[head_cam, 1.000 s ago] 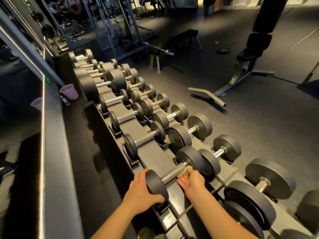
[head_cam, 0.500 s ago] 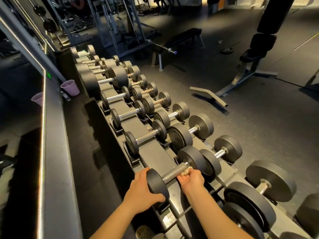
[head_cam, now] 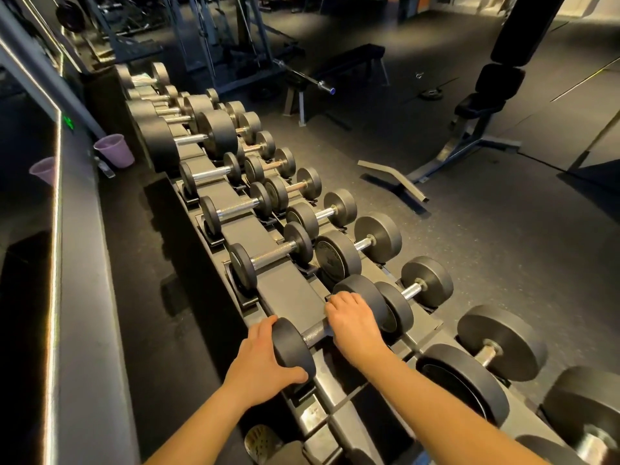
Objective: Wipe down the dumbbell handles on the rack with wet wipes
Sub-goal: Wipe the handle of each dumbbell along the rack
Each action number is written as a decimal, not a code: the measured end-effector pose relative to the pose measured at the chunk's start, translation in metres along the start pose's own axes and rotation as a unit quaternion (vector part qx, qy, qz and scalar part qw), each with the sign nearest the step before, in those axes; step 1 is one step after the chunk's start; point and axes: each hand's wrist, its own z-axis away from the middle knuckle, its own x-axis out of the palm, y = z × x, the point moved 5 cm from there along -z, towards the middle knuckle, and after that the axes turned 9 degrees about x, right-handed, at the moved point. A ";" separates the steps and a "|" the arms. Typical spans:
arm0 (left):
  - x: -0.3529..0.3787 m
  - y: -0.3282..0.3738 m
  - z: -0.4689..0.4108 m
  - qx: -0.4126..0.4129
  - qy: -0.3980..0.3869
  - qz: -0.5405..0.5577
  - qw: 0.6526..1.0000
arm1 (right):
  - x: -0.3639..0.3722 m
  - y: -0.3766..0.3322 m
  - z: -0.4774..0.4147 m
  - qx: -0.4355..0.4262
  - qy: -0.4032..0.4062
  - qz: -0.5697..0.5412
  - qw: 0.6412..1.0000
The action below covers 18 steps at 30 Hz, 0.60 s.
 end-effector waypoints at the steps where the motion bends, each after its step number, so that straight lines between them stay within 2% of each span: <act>1: 0.000 0.000 0.000 0.000 0.000 0.000 1.000 | 0.004 -0.001 -0.006 -0.035 -0.024 0.072 0.997; 4: -0.001 0.002 0.001 0.002 -0.001 -0.001 1.000 | 0.004 -0.003 -0.015 -0.098 -0.070 0.193 0.974; 8: -0.001 0.003 0.003 0.005 0.001 0.000 1.000 | -0.008 0.004 -0.008 -0.120 -0.073 0.211 0.967; 12: -0.001 0.003 0.004 0.001 0.000 0.003 1.000 | -0.024 0.010 0.002 -0.092 -0.071 0.223 0.968; 16: -0.001 0.003 0.005 0.000 0.005 0.005 1.000 | -0.034 0.006 0.017 -0.023 -0.103 0.133 0.986; 18: -0.001 0.003 0.006 0.002 0.005 0.005 1.000 | -0.026 0.011 0.033 0.101 -0.120 -0.023 0.987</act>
